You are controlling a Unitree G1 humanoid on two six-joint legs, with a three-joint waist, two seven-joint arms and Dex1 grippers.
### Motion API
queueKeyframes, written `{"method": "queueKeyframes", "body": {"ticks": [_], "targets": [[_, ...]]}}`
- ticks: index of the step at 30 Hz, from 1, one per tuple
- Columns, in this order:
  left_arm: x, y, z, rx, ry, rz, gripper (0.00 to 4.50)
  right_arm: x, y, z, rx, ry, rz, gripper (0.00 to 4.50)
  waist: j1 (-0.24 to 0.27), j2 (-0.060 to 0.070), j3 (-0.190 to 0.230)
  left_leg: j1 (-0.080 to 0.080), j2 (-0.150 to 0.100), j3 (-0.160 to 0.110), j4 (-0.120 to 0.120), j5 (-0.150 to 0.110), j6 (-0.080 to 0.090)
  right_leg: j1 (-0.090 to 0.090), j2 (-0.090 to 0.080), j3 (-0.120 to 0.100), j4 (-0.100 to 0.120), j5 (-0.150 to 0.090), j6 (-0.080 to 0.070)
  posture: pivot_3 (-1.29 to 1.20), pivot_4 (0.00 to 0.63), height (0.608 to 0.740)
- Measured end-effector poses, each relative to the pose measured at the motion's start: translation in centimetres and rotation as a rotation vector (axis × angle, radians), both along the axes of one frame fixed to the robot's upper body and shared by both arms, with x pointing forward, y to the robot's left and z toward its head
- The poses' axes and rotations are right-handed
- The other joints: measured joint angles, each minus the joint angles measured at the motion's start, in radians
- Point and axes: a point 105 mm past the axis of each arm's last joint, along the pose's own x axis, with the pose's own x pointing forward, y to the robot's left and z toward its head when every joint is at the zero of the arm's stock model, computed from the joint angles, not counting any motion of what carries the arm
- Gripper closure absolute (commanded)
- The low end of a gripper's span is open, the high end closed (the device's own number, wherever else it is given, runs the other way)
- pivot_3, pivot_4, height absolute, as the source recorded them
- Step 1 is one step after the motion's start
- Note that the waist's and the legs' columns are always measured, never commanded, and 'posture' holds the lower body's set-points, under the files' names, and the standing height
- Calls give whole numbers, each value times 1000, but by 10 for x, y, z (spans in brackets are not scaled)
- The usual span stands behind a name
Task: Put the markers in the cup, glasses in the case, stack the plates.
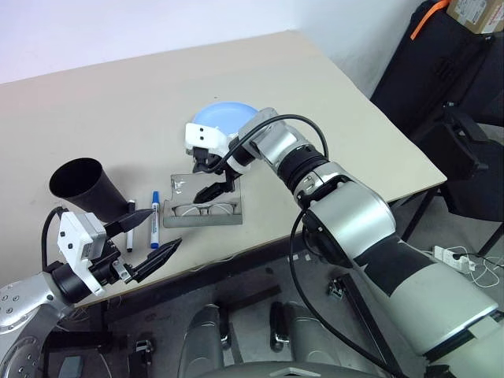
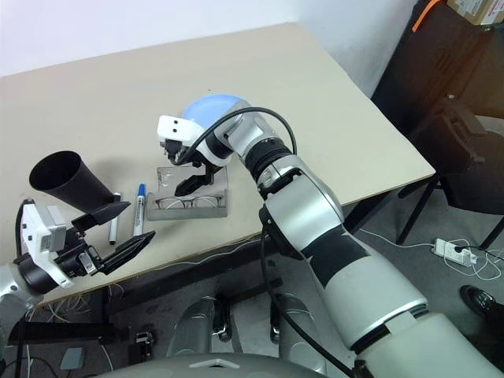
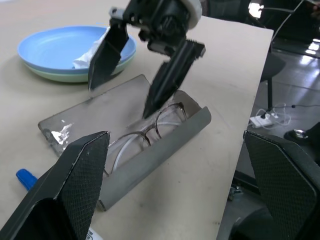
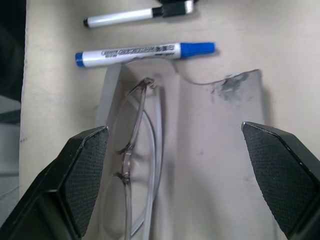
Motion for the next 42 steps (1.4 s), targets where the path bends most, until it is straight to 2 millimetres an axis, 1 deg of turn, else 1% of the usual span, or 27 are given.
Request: {"method": "queueKeyframes", "body": {"ticks": [2, 5, 6, 7, 8, 10, 11, 14, 16, 18, 21, 24, 28, 31, 34, 38, 42], "targets": [[1, 1, 0, -2, -2, 0, 0, 3, -5, 8, 48, 30, -25, 601, 0, 0, 0, 0, 0, 0, 0, 0, 0, 0, 0, 0, 0, 0, 0, 0, 150, 719], [1, 1, 0, -3, 1, -1, 0, 9, -11, 21, 133, 70, -84, 1585, 0, 0, 0, 0, 0, 0, 0, 0, 0, 3, 0, 0, 0, 1, -1, 0, 150, 719], [1, 1, 0, -3, 1, -2, 0, 12, -13, 25, 167, 83, -114, 2036, -1, 0, 0, 0, 0, 0, 0, 0, 0, 3, 0, 0, 0, 2, -3, 0, 150, 719], [1, 1, 0, -3, 1, -3, 0, 14, -14, 27, 189, 90, -135, 2224, 0, 0, 0, 0, 0, 0, 0, 0, 0, 3, 0, 0, 0, 2, -3, 0, 150, 719], [1, 1, 0, -3, 0, -4, 0, 18, -17, 30, 214, 87, -164, 2526, -1, 0, 0, 0, 0, 0, 0, 0, 0, 3, 0, 0, 0, 2, -3, 0, 150, 719], [1, 1, 0, -3, 0, -4, 0, 29, -30, 36, 271, 77, -233, 3260, 0, 0, 0, 0, -1, 0, 1, 0, 0, 4, 0, 0, 0, 2, -3, 0, 150, 719], [1, 1, 0, -4, 1, -3, 0, 30, -32, 37, 274, 75, -242, 3496, 1, 0, 0, 0, -1, 0, 1, 0, 0, 4, 1, 0, 0, 2, -3, 0, 150, 719], [2, 1, 2, -3, -8, -5, 0, 38, -45, 33, 332, 99, -305, 4472, 0, 0, 0, 1, -1, 0, 2, 0, 0, 5, 1, 0, 0, 2, -2, 0, 150, 719], [4, 1, 4, -2, -18, -8, 0, 42, -56, 24, 346, 119, -354, 4472, 1, 0, 0, 1, -1, 0, 2, 0, 0, 5, 1, 0, 0, 2, -2, 0, 150, 719], [5, 2, 4, -1, -19, -13, 0, 47, -71, 14, 344, 136, -407, 4472, 2, 0, 0, 1, -1, 0, 2, 0, 0, 5, 1, 0, 1, 3, -1, 0, 150, 719], [8, 6, 3, -5, -9, -4, 0, 51, -89, 0, 325, 158, -459, 4472, -1, 0, 0, 1, -2, 0, 3, 0, 0, 5, 2, 0, 2, 4, 1, 0, 150, 719], [10, 6, 5, -4, -18, -13, 0, 52, -96, -11, 302, 162, -492, 4472, -2, 0, 0, 1, -1, 0, 3, 1, 0, 4, 3, 1, 3, 4, 1, 0, 150, 719], [8, 7, 4, -11, -6, -13, 0, 56, -101, -22, 283, 146, -555, 4472, -1, 0, 0, 2, -1, 0, 3, 1, -1, 4, 2, 1, 4, 4, 1, 0, 150, 719], [4, 10, 4, -19, 24, 3, 0, 58, -100, -36, 247, 132, -597, 4472, -1, 0, 0, 2, -1, 0, 3, 1, -1, 4, 2, 1, 4, 2, 2, 0, 150, 719], [3, 9, 8, -18, 23, 8, 0, 56, -92, -45, 237, 139, -607, 4472, -1, 0, 0, 2, -1, -1, 3, 1, -1, 4, 2, 1, 4, 2, 1, 0, 150, 719], [1, 10, 12, -16, 25, 29, 0, 54, -82, -48, 240, 134, -597, 4472, 0, 0, 0, 2, -1, -1, 3, 1, -1, 4, 2, 1, 4, 2, 0, 0, 150, 719], [0, 11, 9, -14, 47, 40, 0, 50, -73, -49, 243, 145, -575, 4472, -1, 0, 0, 2, -1, -1, 3, 1, -1, 4, 2, 1, 4, 2, 0, 0, 150, 719]]}}
